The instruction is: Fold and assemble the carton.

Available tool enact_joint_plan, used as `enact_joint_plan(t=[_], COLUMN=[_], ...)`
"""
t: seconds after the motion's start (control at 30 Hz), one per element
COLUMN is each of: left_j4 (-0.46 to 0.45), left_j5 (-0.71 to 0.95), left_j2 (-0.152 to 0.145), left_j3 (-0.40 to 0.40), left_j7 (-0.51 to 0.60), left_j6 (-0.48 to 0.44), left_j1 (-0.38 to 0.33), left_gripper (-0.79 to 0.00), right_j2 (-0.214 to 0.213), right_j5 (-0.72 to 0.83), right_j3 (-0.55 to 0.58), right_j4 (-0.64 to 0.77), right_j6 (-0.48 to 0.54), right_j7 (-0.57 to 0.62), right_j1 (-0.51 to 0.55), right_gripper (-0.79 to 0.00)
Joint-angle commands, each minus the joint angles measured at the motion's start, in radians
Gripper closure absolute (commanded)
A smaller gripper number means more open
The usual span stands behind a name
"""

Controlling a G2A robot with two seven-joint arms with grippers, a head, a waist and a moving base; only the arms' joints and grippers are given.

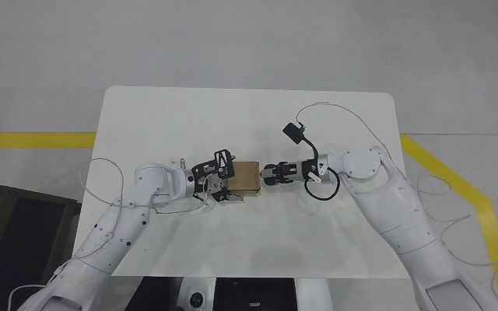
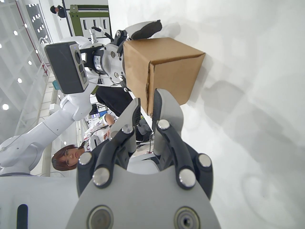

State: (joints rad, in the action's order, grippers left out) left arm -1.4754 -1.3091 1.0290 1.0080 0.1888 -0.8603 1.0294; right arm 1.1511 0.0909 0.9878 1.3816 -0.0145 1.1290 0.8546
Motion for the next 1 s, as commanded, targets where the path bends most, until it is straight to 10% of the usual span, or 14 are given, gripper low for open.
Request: enact_joint_plan(t=[0.0, 0.97], left_j4=[0.0, -0.009], left_j5=[0.0, -0.007], left_j2=[0.0, 0.0], left_j3=[0.0, 0.006], left_j7=[0.0, 0.004], left_j6=[0.0, -0.014], left_j1=[0.0, -0.001], left_gripper=[-0.785, -0.785], right_j2=[-0.001, 0.019], right_j5=[-0.006, -0.021], right_j3=[0.0, -0.064], right_j4=[-0.005, -0.038], right_j6=[-0.006, -0.015], right_j7=[-0.007, -0.008], right_j1=[0.002, -0.057], right_gripper=[0.0, 0.0])
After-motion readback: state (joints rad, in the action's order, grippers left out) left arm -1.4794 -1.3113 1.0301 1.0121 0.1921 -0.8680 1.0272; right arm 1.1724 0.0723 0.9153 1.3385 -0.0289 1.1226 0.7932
